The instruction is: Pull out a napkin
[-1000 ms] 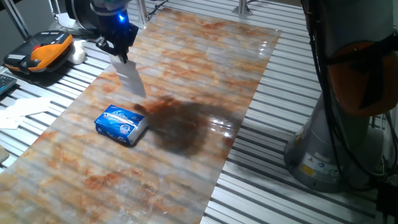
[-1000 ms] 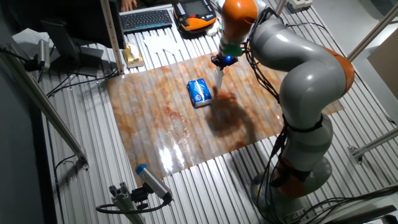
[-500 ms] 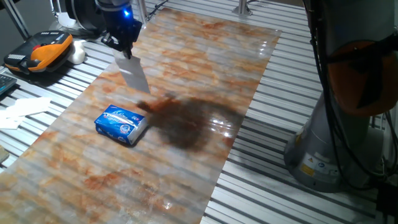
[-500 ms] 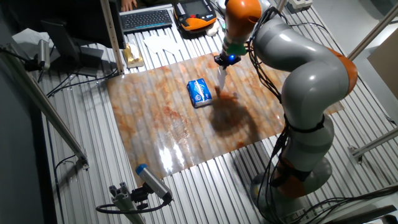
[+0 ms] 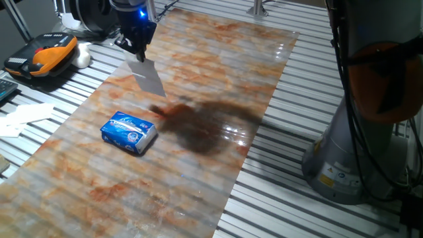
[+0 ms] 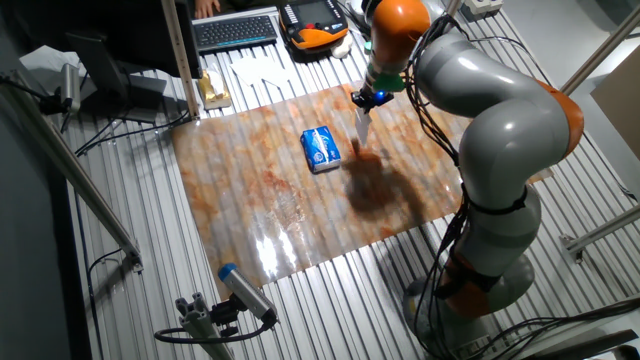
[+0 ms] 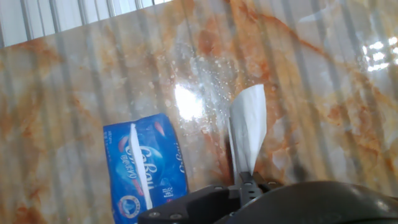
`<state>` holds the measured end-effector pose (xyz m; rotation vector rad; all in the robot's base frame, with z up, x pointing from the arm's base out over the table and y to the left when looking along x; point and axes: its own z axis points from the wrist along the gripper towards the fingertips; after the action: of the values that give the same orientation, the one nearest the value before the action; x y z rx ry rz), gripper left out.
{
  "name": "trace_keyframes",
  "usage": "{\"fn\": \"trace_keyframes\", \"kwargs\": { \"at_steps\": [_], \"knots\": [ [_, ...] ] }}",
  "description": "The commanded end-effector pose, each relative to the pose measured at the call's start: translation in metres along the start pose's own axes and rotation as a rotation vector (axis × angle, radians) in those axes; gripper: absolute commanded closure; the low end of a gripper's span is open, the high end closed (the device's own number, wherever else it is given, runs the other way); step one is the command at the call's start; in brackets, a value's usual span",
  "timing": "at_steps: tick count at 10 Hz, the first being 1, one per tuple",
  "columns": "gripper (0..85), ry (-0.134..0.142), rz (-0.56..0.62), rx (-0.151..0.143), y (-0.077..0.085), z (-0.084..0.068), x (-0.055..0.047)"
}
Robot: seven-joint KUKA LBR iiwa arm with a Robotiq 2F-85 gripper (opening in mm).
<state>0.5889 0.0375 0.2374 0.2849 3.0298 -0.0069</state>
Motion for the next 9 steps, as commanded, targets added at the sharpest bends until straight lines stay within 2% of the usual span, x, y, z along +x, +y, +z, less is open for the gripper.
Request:
{"fn": "trace_keyframes", "kwargs": {
  "at_steps": [1, 2, 9],
  "knots": [
    [85.0, -0.002, -0.001, -0.003, -0.001, 0.001, 0.0],
    [85.0, 0.002, 0.003, -0.018, -0.002, 0.001, 0.001],
    [85.0, -0.009, -0.024, -0.033, -0.021, 0.008, 0.008]
  ]
}}
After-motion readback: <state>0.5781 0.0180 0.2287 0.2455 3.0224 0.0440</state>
